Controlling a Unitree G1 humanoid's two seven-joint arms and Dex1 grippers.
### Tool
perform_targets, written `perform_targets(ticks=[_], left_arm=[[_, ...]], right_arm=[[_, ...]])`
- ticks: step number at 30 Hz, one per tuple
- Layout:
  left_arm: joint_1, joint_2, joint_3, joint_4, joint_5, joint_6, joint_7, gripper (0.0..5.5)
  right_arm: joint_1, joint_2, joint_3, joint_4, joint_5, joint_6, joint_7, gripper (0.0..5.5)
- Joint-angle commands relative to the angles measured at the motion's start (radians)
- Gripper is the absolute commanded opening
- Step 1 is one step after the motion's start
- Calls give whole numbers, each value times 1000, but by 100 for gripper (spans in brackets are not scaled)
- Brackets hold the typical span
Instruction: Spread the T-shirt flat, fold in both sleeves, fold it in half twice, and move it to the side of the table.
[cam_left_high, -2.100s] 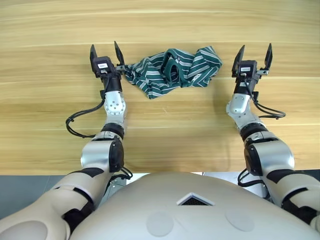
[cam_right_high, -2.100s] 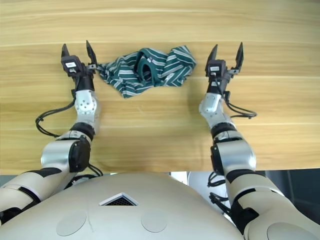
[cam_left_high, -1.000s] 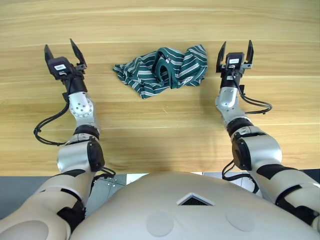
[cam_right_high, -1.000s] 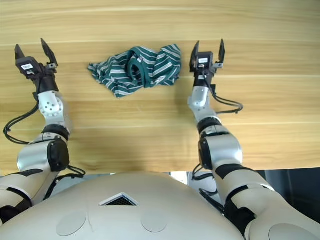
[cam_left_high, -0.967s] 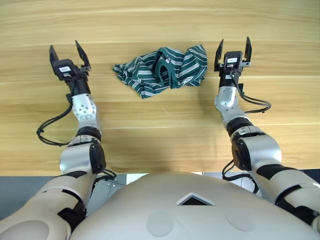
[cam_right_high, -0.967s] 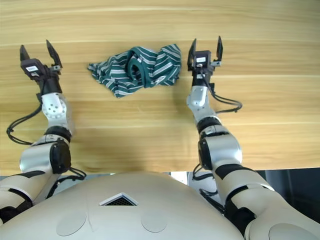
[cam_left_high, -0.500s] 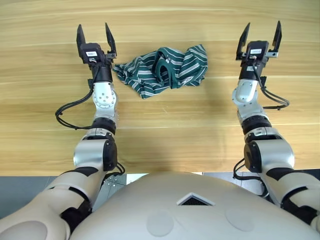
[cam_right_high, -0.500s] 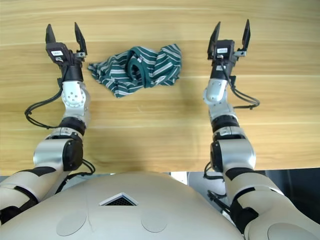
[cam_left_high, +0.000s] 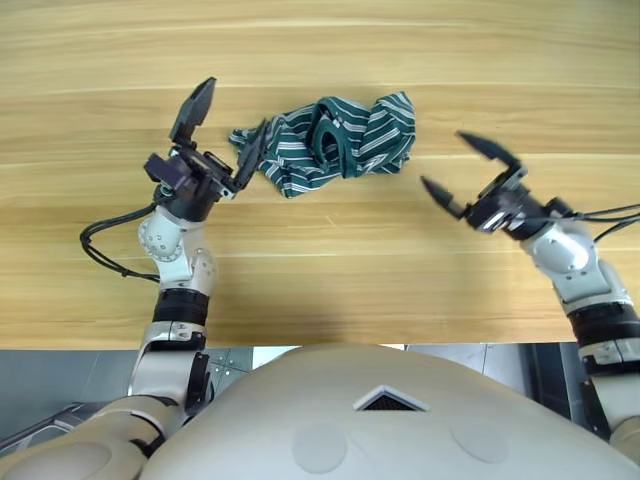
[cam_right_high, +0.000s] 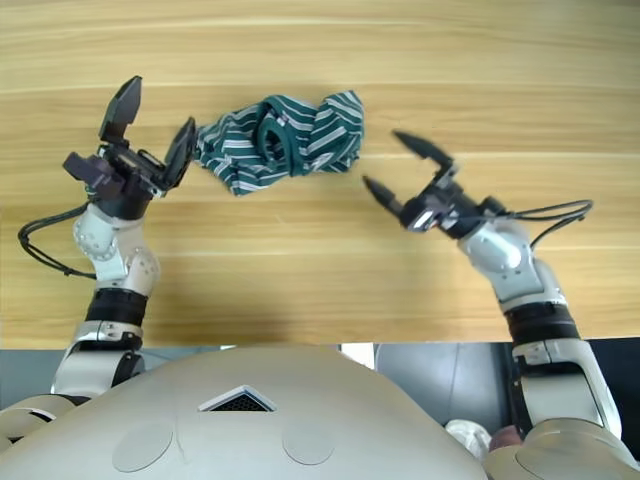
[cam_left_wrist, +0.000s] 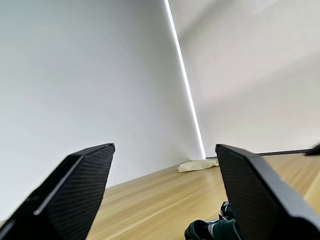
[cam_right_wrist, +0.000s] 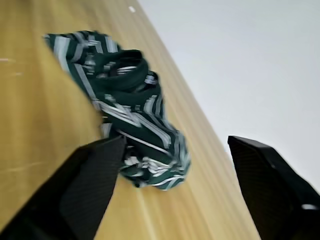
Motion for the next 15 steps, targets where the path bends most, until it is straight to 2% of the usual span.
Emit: perform_targets(ticks=[1,7,15], left_arm=[[-27,2,29,56,55,-18,-3,377],[-37,-2,34,127,163,-76,18,377],[-75,-32,32,195,184,-94,24,377]], right_arm=[[-31,44,29,-40,-94,86,30,379],[-236,182,131,194,-395,186,-108,379],[-346,227,209,369,-468,149,-205,379]])
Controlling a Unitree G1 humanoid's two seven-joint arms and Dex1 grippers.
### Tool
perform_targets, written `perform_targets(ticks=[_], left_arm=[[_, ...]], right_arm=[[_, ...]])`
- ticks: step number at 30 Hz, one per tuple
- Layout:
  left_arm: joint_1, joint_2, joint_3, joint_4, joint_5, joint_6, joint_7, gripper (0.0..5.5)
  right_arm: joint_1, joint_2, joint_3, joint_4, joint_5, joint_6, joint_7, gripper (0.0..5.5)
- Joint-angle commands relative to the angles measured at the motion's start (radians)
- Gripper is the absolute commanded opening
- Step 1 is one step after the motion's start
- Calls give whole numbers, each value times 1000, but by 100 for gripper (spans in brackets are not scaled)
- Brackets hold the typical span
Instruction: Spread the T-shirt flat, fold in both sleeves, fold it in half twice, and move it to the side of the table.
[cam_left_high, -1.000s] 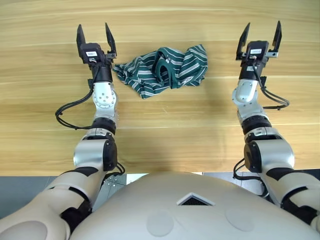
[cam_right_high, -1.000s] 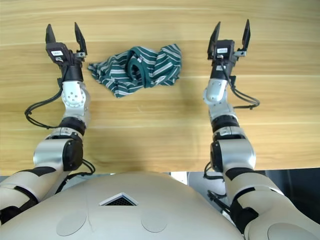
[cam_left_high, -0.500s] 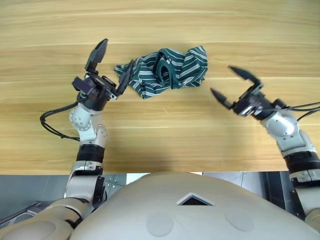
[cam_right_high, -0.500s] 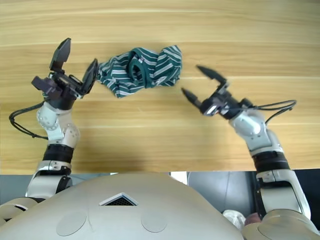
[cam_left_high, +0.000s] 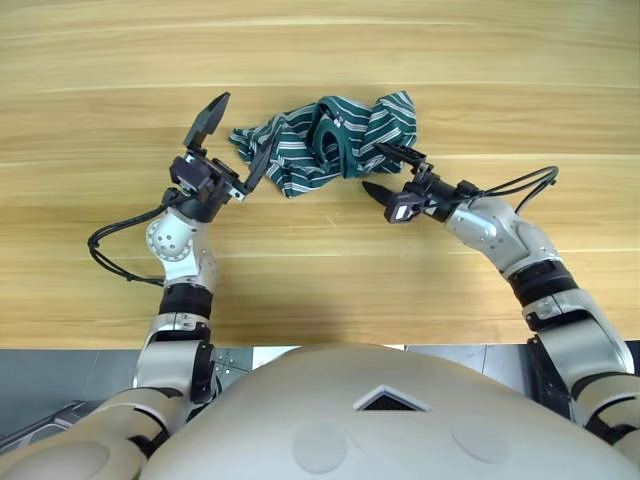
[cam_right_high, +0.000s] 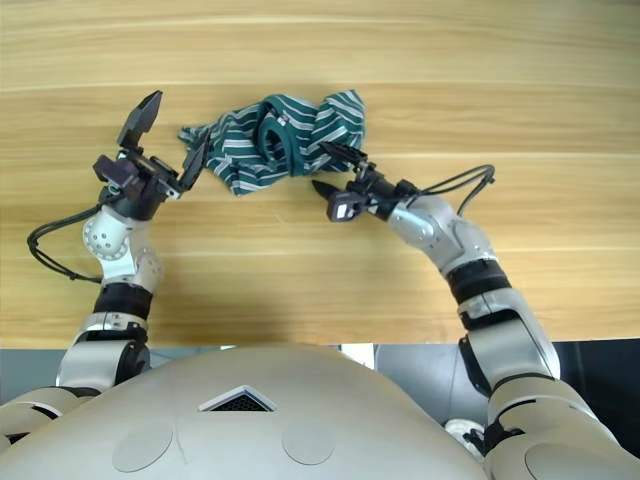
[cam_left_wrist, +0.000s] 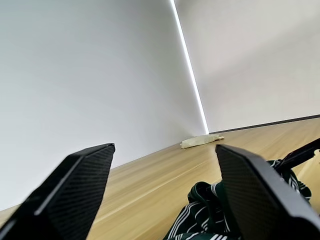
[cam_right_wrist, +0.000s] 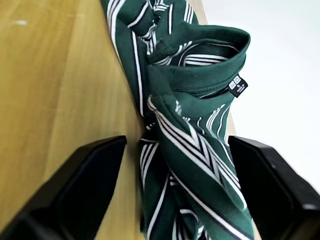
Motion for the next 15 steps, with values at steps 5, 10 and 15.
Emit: perform_targets(ticks=[5,10,15], left_arm=[[-41,-29,-4,54,12,-14,-8,377],[-56,-35,0,101,12,-21,-18,377],[-62,-34,7,138,9,-26,-24,377]], right_arm=[[17,-24,34,5,2,-42,9,359],[43,-48,14,-65,29,-46,31,279],[66,-69,-11,-116,49,-32,48,189]])
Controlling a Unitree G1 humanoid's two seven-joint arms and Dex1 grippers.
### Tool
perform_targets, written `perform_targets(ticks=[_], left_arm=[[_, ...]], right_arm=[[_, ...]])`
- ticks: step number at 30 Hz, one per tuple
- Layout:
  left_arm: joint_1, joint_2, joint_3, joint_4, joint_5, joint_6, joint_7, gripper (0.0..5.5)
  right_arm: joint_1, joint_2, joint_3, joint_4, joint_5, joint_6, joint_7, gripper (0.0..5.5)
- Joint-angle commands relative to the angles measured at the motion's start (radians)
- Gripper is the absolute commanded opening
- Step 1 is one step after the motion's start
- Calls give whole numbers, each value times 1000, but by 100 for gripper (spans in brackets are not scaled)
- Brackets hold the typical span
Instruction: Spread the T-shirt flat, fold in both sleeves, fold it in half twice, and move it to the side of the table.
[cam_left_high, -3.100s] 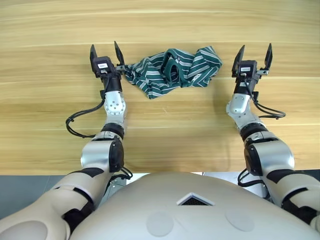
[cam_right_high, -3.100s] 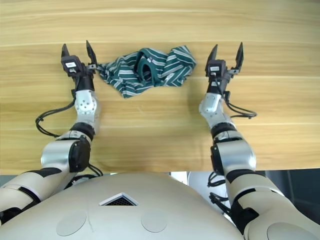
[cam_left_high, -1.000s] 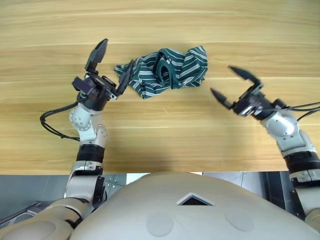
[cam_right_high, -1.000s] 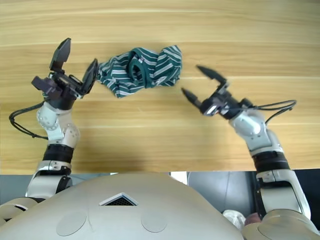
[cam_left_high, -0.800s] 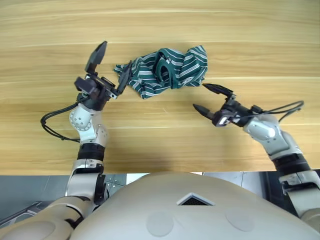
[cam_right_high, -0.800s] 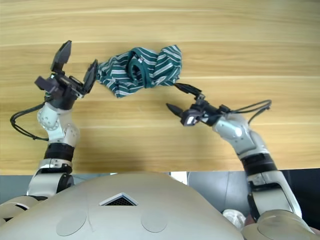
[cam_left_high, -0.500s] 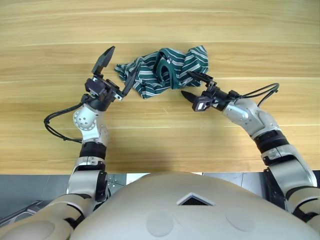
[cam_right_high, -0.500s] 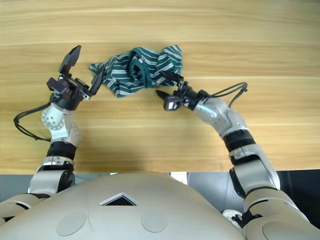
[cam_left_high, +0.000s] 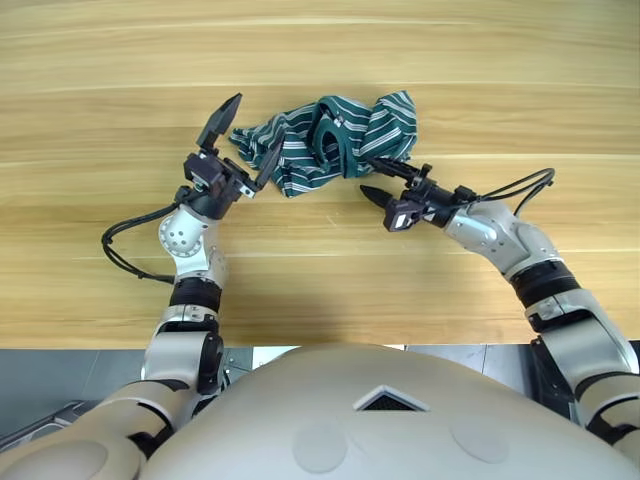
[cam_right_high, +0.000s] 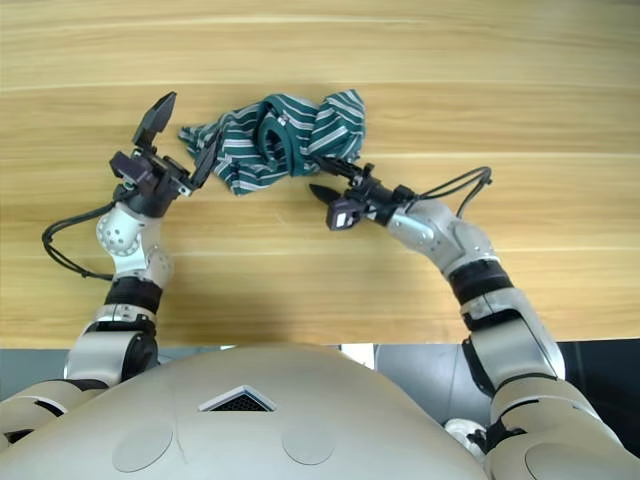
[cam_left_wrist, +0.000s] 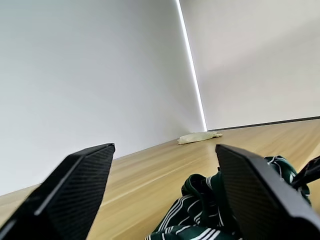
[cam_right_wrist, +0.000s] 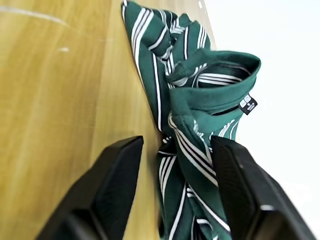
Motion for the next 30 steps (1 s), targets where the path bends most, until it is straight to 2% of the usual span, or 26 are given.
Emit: perform_targets(ticks=[1,10,22,26,30], left_arm=[[-20,1,8,31,6,-6,-12,377],[-19,-6,7,63,7,-15,-22,377],[-22,-16,-1,65,22,-22,-23,377],[0,34,17,25,141,-37,83,377],[105,117,-11,-113,295,-18,139,377]], right_arm=[[10,-24,-25,-32,25,16,18,165],[-17,-8,-58,-2,25,49,-32,8],[-23,-6,-71,90,48,34,-66,4],[38,-43,-148,33,203,-10,-32,4],[90,-41,-192,-53,348,-38,19,4]])
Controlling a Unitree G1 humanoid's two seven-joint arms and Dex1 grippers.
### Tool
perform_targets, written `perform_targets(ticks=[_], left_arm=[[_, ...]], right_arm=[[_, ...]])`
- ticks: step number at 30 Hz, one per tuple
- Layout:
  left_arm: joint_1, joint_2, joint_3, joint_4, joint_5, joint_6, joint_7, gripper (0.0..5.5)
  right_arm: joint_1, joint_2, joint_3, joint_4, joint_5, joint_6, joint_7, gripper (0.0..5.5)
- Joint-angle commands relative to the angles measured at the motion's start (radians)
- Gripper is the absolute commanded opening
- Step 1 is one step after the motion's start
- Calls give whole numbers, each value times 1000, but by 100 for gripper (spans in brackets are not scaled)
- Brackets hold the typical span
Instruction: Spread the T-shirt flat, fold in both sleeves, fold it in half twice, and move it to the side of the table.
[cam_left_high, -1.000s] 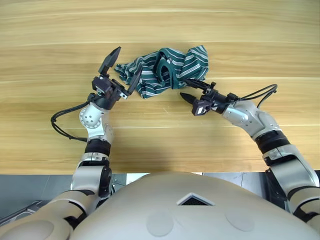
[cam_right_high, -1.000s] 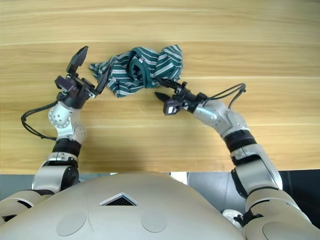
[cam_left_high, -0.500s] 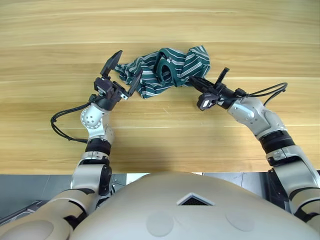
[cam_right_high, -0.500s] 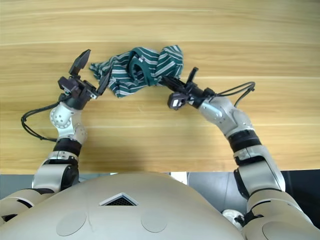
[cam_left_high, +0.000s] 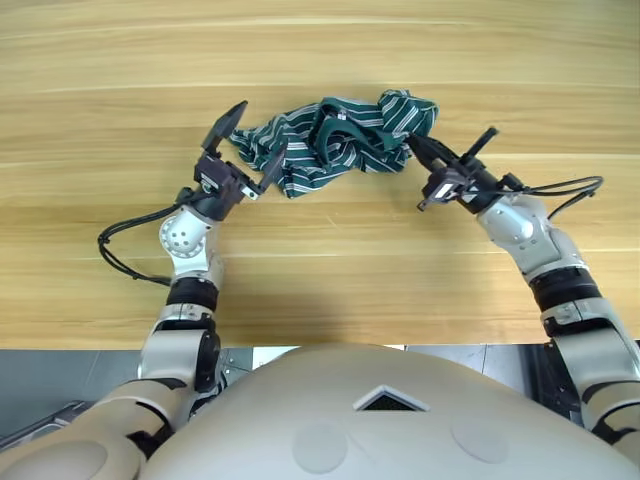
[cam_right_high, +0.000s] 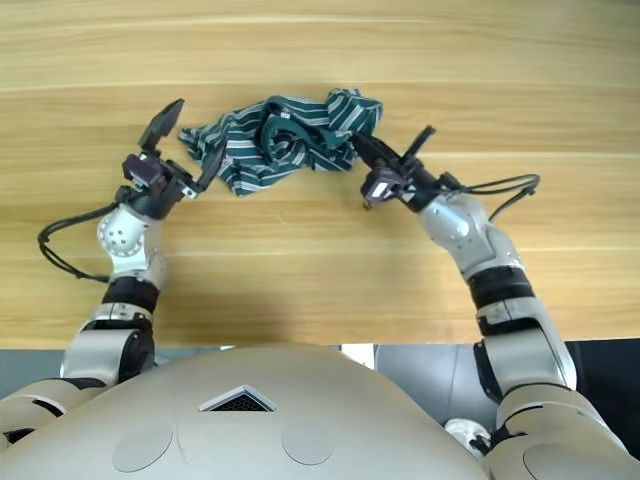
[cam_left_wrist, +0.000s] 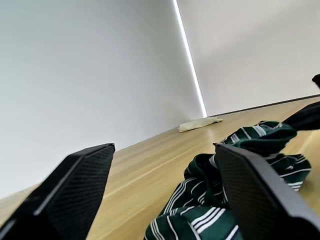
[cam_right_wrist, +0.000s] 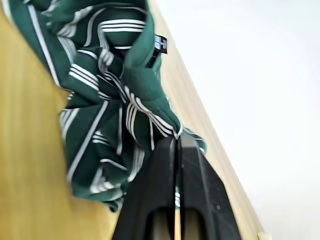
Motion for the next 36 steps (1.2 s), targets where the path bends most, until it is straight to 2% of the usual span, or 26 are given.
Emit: perform_targets(ticks=[1,7,11,21,26,32,34,36], left_arm=[[86,63,-43,-96,192,27,70,377],[75,65,-128,-101,490,78,260,377],[2,56,-153,-64,679,126,503,377],[-74,59,-234,9,812,115,816,377],[-34,37,-362,17,703,-16,704,377],[2,5,-476,-6,573,-76,580,377],[7,-6,-480,-24,569,-64,583,377],[-47,-17,-416,1,702,34,784,377]], right_arm=[[37,2,-26,-82,94,-15,54,4],[66,25,-57,-199,151,-10,86,4],[42,57,-92,-292,245,8,98,4],[-29,114,-169,-338,285,72,105,4],[-73,122,-184,-347,284,88,121,4],[-108,137,-183,-307,264,84,129,4],[-114,139,-186,-299,260,83,129,4],[-117,138,-186,-299,257,79,132,4]])
